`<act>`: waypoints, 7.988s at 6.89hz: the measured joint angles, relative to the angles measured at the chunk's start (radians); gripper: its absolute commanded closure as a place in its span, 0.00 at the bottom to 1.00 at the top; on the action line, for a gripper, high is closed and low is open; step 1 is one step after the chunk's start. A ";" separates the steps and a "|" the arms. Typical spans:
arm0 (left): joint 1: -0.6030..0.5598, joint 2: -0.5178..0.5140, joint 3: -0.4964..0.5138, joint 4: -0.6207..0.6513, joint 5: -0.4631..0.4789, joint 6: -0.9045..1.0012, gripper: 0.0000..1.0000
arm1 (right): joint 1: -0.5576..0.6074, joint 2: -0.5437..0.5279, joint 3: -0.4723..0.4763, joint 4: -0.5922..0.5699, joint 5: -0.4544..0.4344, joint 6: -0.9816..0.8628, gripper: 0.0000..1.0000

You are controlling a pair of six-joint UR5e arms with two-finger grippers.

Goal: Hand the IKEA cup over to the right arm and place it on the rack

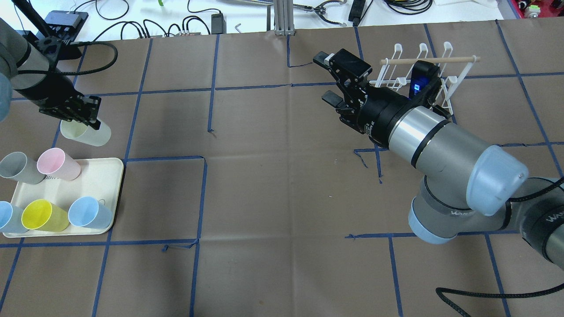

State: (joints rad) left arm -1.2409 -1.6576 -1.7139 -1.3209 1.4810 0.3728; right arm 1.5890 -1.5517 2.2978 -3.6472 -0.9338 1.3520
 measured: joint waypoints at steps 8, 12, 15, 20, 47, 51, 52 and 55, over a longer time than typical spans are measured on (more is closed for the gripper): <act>-0.101 0.160 -0.111 0.168 -0.771 0.086 1.00 | 0.000 0.046 0.000 -0.013 -0.035 0.030 0.00; -0.168 0.179 -0.422 0.832 -0.834 0.079 1.00 | 0.008 0.053 -0.004 0.061 -0.074 0.221 0.00; -0.241 0.179 -0.518 1.069 -0.832 0.063 1.00 | 0.035 0.048 -0.028 0.169 -0.074 0.278 0.01; -0.335 0.177 -0.600 1.236 -0.825 -0.004 1.00 | 0.089 0.053 -0.105 0.345 -0.075 0.282 0.00; -0.344 0.194 -0.603 1.240 -0.824 -0.056 0.85 | 0.227 0.005 -0.210 0.728 -0.175 0.286 0.65; -0.343 0.187 -0.599 1.240 -0.821 -0.088 0.01 | 0.226 0.004 -0.212 0.725 -0.165 0.286 0.73; -0.339 0.188 -0.598 1.240 -0.821 -0.119 0.01 | 0.226 0.005 -0.214 0.724 -0.164 0.285 0.76; -0.224 0.204 -0.602 1.235 -0.831 -0.161 0.01 | 0.210 0.026 -0.226 0.668 -0.172 0.279 0.83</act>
State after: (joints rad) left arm -1.4645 -1.4538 -2.3159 -0.0858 0.6503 0.2120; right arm 1.7988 -1.5252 2.0713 -2.9793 -1.1058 1.6312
